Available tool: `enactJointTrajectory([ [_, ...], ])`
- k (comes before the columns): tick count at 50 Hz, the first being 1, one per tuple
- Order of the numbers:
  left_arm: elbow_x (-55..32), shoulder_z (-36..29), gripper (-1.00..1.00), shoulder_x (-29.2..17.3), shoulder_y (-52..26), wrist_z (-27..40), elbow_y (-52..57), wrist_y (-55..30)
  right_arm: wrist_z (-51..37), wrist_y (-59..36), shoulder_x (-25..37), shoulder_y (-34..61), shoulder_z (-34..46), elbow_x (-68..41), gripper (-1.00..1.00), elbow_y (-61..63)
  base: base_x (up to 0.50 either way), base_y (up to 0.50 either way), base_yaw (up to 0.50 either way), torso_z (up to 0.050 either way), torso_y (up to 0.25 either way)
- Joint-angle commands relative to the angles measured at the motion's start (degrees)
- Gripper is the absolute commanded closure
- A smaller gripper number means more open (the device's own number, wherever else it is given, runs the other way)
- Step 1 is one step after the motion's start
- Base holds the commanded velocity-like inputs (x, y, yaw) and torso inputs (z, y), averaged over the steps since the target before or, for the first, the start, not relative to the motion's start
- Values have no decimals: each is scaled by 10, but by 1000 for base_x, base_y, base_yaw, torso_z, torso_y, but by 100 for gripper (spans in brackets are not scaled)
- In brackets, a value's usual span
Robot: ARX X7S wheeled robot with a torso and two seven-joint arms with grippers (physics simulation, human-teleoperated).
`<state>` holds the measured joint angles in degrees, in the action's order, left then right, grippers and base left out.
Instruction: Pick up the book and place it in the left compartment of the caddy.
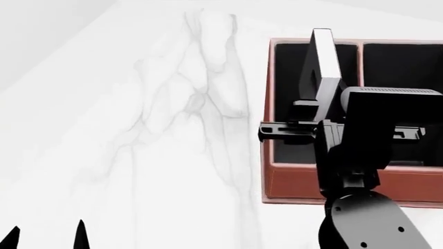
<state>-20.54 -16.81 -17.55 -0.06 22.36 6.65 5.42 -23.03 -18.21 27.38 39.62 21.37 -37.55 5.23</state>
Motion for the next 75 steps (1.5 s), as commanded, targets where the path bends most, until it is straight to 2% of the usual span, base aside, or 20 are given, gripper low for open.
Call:
enactJointTrajectory([
  [1, -11, 3, -100, 1, -1, 2, -1, -1, -6, 2, -7, 18, -14, 28, 100, -8, 0, 0, 0, 0, 0],
  [16, -10, 4, -100, -1, 0, 5, 4, 7, 19, -10, -28, 73, 3, 34, 100, -79, 0, 0, 0, 0, 1],
  [21, -7, -2, -100, -3, 1, 1, 5, 8, 30, -8, -34, 82, 9, 36, 100, -102, 0, 0, 0, 10, -238],
  [31, 7, -5, -100, -3, 1, 9, 3, 13, 20, -11, -32, 82, 7, 37, 100, -92, -1, 0, 0, 2, -41],
  [41, 1, -8, -100, -5, 0, 7, 3, 8, 13, -7, -30, 80, 3, 38, 100, -84, 0, 0, 0, 13, -250],
  [53, 9, -9, -100, -4, 1, 11, -2, 18, 4, -5, -31, 85, 2, 43, 100, -87, -1, 0, 0, 1, -21],
  [63, 5, -10, -100, -6, 3, 10, 0, 20, 5, -5, -32, 89, 3, 44, 100, -90, 0, 0, 0, 10, -250],
  [75, -6, -10, -100, -7, 0, 9, -1, 17, 9, 2, -39, 104, 8, 55, 100, -127, -1, 0, 0, 1, -6],
])
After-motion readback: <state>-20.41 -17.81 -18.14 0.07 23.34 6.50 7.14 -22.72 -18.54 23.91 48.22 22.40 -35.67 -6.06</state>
